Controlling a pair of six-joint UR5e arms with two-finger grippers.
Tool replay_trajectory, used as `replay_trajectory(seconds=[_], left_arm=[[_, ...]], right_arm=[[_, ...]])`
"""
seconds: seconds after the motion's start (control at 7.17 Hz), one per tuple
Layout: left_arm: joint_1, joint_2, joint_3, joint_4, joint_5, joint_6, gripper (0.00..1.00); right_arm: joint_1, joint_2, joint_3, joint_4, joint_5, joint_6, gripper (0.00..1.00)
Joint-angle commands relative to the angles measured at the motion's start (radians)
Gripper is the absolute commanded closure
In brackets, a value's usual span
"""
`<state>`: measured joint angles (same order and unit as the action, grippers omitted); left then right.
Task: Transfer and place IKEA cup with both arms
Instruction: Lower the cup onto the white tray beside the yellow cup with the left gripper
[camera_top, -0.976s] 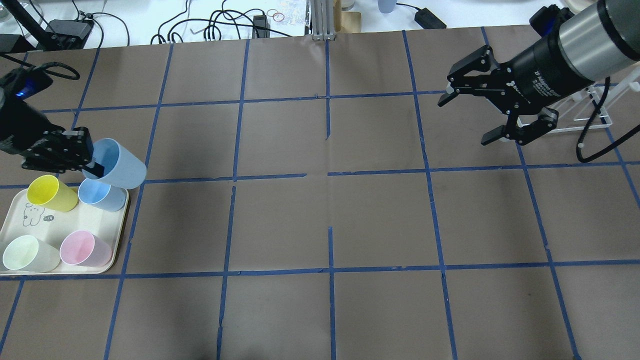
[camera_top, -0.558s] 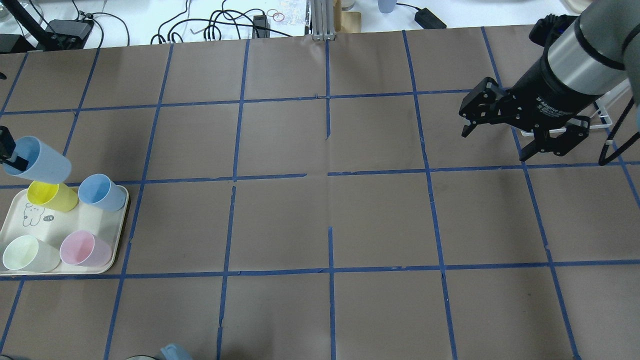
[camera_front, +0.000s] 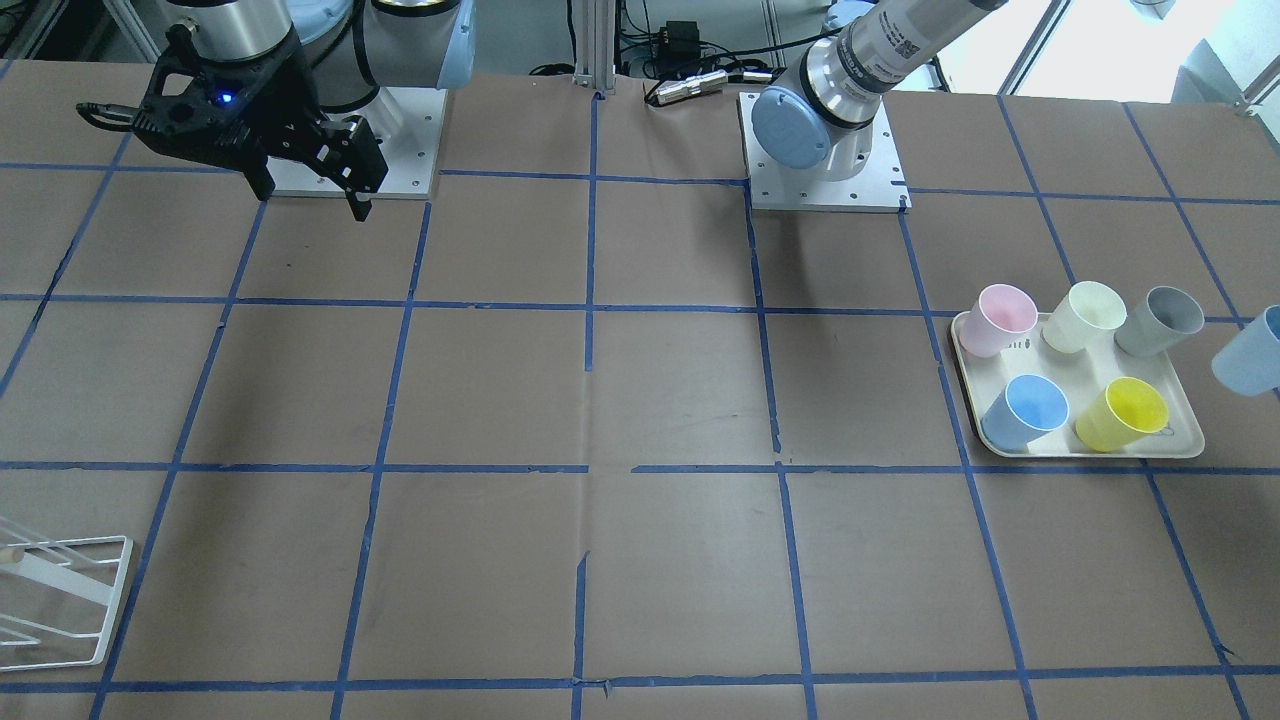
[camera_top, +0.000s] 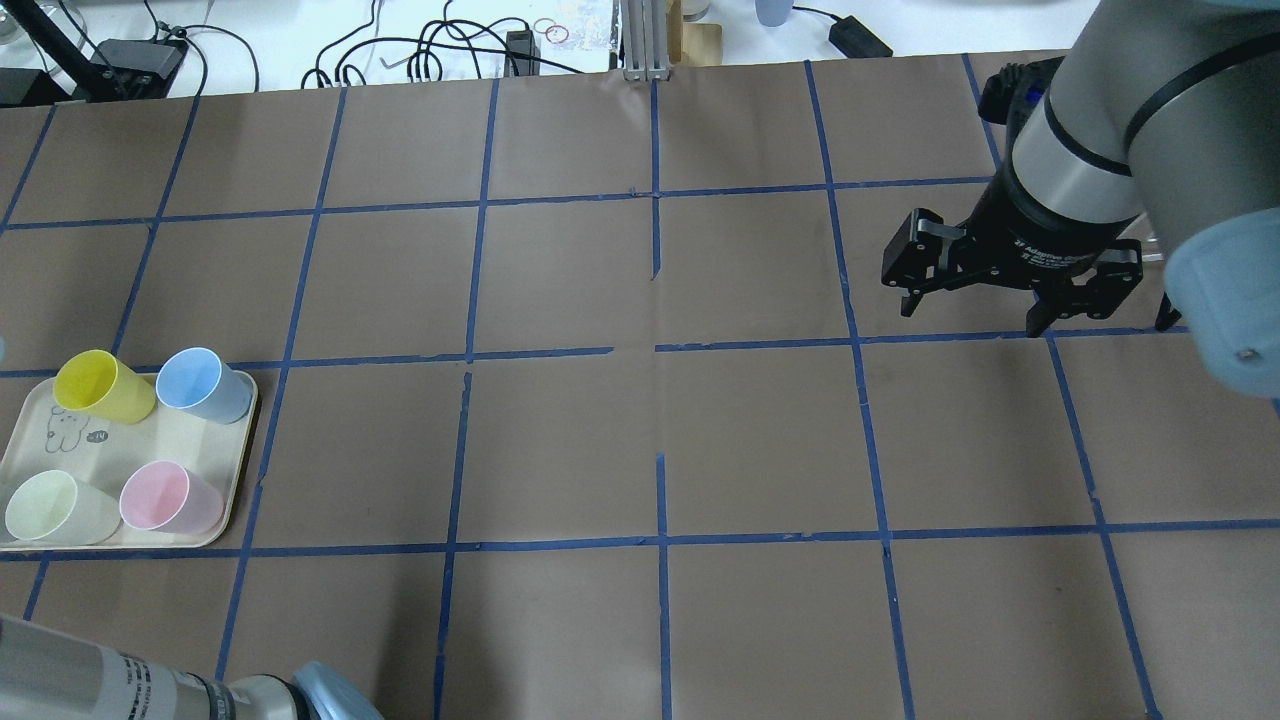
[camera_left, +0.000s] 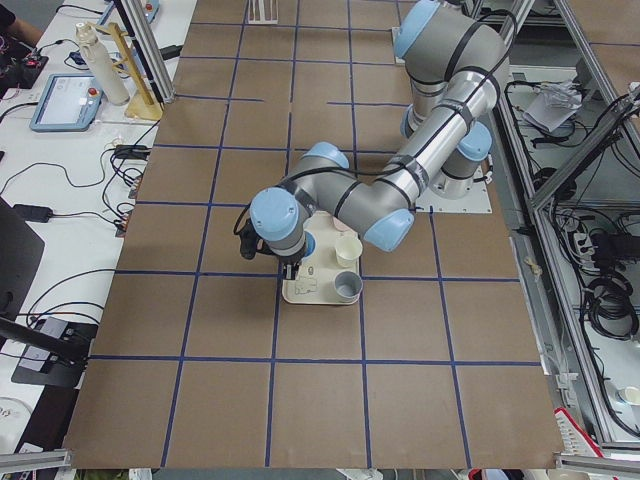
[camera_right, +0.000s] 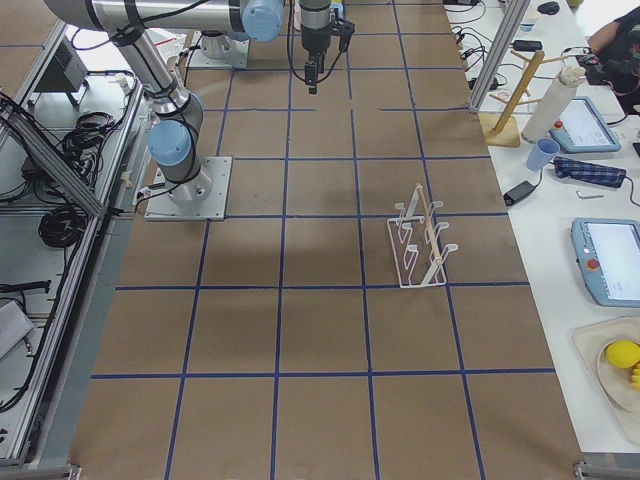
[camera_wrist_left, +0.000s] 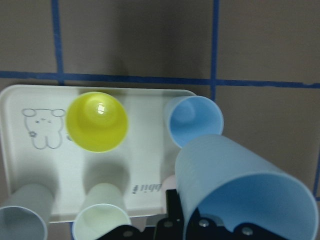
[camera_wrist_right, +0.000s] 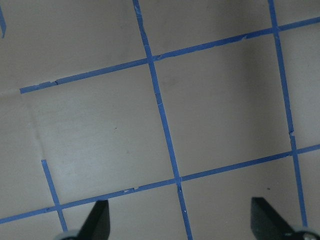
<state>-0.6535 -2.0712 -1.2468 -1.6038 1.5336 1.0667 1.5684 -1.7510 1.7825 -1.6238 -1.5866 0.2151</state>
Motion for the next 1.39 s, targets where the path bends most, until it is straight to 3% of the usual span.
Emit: replay_trajectory(seconds=[0.0, 0.14, 0.42, 0.7, 1.25], left_arm=[[-0.001, -0.102, 0.026, 0.031, 0.0, 0.027, 1.0], [-0.003, -0.136, 0.026, 0.086, 0.0, 0.029, 1.0], [-0.024, -0.161, 0.024, 0.087, 0.0, 0.025, 1.0], [-0.034, -0.177, 0.027, 0.09, 0.023, 0.029, 1.0], [-0.034, -0.19, 0.017, 0.088, 0.053, 0.025, 1.0]], right_arm=[[-0.016, 0.002, -0.003, -0.001, 0.001, -0.013, 0.0], [-0.028, 0.001, -0.006, -0.002, 0.005, -0.016, 0.0], [-0.025, 0.001, -0.002, 0.005, -0.006, -0.025, 0.0], [-0.025, 0.001, -0.003, -0.001, 0.0, -0.159, 0.0], [-0.024, -0.004, -0.002, 0.012, 0.008, -0.16, 0.0]])
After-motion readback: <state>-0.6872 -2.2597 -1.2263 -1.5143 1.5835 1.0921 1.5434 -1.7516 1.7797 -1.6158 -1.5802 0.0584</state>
